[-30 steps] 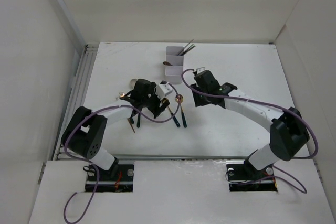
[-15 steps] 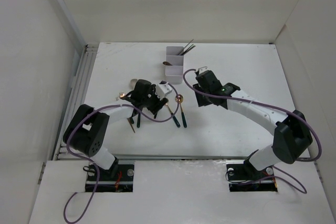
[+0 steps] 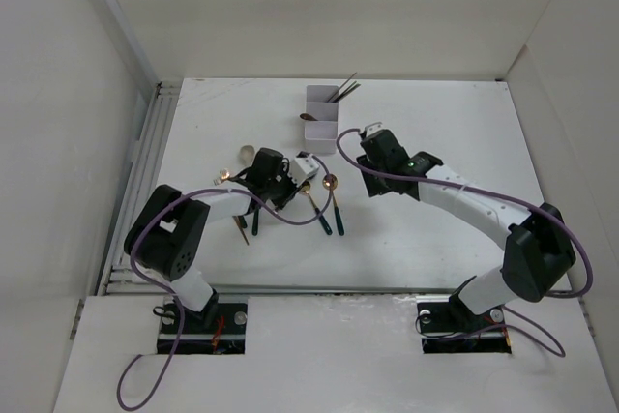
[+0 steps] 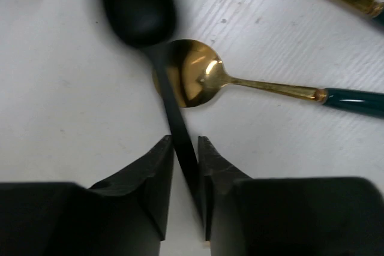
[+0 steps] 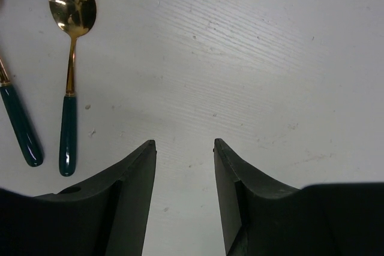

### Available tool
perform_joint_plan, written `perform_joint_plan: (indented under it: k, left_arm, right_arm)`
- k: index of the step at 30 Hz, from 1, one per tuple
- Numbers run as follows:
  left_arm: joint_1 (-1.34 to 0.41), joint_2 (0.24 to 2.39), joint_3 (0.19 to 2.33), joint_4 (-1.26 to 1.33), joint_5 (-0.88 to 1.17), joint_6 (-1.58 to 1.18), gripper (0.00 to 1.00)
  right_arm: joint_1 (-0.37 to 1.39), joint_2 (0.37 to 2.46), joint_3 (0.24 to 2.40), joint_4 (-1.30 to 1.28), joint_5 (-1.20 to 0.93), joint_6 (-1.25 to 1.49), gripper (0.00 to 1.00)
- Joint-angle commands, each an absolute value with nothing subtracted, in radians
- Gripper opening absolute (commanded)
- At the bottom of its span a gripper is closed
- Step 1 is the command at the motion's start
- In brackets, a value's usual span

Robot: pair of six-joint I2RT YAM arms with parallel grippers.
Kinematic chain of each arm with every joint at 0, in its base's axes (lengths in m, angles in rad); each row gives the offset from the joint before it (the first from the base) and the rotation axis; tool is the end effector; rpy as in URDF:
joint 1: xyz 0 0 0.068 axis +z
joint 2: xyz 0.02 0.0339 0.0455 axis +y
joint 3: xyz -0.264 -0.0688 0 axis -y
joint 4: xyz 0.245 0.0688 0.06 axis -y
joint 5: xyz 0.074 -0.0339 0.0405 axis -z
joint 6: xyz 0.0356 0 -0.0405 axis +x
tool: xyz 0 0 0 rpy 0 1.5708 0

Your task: Sort the eating utensils into containers

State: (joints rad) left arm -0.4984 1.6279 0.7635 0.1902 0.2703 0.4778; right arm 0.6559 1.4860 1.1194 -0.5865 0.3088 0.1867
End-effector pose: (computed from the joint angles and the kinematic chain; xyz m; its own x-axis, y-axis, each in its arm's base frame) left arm 0.2803 -0.1634 0.1620 -0.1908 0.6084 -0.7704 0.8239 0.5259 0.2112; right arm 0.2526 0.1807 0.2568 -0.7168 -0.3285 -0.6151 -0.3139 0.9397 -0.1359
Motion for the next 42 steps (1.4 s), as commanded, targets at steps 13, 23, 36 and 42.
perform_joint_plan:
  k: [13,23,36,42]
  left_arm:
    - [-0.511,1.606,0.831,0.245,0.051,0.284,0.0]
    - [-0.474,1.526,0.991,0.238,0.127,0.261,0.0]
    - [-0.5,1.794,1.129,1.048,0.258,0.02,0.0]
    - [-0.535,2.006,1.245,1.282,0.147,0.057,0.0]
  right_arm:
    - [0.607,1.528,1.235,-0.532,0.278,0.097,0.47]
    - [0.528,1.441,1.244,-0.238,0.04,0.048,0.5]
    - [0.433,1.436,1.218,-0.153,-0.126,-0.017,0.5]
    - [0.338,1.459,1.241,-0.17,-0.224,-0.028,0.5]
